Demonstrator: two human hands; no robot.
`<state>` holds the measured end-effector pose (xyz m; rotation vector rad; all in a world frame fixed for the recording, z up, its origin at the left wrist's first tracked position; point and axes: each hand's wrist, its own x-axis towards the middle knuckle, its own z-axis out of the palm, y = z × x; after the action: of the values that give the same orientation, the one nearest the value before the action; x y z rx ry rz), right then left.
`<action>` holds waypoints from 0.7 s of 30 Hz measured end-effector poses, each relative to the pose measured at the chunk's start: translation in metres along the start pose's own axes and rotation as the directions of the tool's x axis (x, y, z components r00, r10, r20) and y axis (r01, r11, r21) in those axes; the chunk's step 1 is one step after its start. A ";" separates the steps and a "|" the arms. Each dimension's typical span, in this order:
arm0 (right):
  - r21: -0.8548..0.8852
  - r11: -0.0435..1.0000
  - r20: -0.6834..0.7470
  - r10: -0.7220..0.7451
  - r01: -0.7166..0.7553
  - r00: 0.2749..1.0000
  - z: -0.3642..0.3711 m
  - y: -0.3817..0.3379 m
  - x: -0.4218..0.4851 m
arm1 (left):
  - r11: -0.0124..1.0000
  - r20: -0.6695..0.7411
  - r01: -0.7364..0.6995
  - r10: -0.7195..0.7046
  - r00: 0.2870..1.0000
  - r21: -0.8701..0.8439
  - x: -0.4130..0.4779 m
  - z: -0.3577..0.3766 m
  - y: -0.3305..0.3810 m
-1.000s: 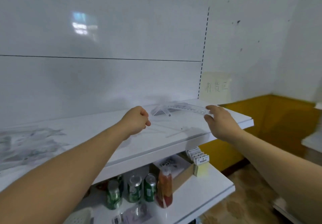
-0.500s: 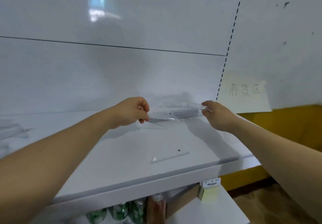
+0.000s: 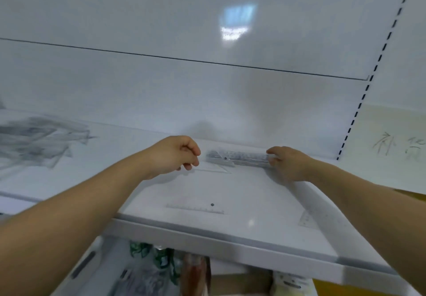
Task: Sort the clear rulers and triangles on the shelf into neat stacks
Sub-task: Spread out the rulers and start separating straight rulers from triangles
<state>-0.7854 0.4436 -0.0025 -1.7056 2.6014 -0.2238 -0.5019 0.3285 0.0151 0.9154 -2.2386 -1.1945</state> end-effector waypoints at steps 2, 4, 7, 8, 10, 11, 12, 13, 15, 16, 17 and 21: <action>-0.024 0.998 -0.009 -0.057 0.057 0.998 0.004 0.008 0.004 | 1.000 -0.028 0.015 -0.015 0.999 -0.011 -0.009 0.012 0.005; -0.054 0.994 -0.020 -0.093 0.092 0.995 0.007 0.015 0.007 | 1.000 -0.040 0.025 -0.025 0.999 -0.009 -0.017 0.022 0.010; -0.094 0.991 -0.037 -0.099 0.095 0.994 0.008 0.020 0.007 | 1.000 -0.080 0.030 -0.030 0.996 -0.003 -0.024 0.035 0.014; -0.093 0.991 -0.041 -0.102 0.098 0.994 0.008 0.021 0.007 | 1.000 -0.096 0.028 -0.028 0.995 0.004 -0.026 0.038 0.014; -0.098 0.990 -0.046 -0.111 0.106 0.993 0.010 0.022 0.005 | 0.999 -0.111 0.014 -0.011 0.994 0.034 -0.028 0.043 0.014; -0.101 0.989 -0.045 -0.114 0.109 0.992 0.010 0.022 0.005 | 0.999 -0.113 0.006 0.000 0.994 0.052 -0.030 0.042 0.013; -0.102 0.989 -0.048 -0.116 0.111 0.992 0.010 0.022 0.004 | 0.998 -0.111 -0.002 0.010 0.994 0.070 -0.033 0.040 0.012; -0.107 0.988 -0.053 -0.118 0.112 0.992 0.009 0.020 0.002 | 0.996 -0.106 -0.009 0.018 0.994 0.085 -0.038 0.037 0.009; -0.129 0.982 -0.097 -0.153 0.140 0.983 0.003 0.012 -0.003 | 0.995 -0.083 -0.026 0.034 0.996 0.095 -0.051 0.027 0.002; -0.132 0.975 -0.134 -0.196 0.179 0.971 0.000 0.005 -0.006 | 0.995 -0.075 -0.036 0.043 0.996 0.093 -0.058 0.022 -0.003; -0.122 0.965 -0.168 -0.250 0.232 0.953 -0.002 -0.004 -0.010 | 0.994 -0.074 -0.043 0.050 0.996 0.098 -0.064 0.017 -0.007; 0.006 0.912 -0.066 -0.410 0.411 0.910 0.006 -0.050 -0.033 | 0.983 -0.124 -0.043 0.066 0.990 0.179 -0.075 0.010 -0.022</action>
<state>-0.7265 0.4535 -0.0034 -2.2576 2.2340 -0.3138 -0.4494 0.3798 -0.0138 0.9628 -2.2746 -0.8971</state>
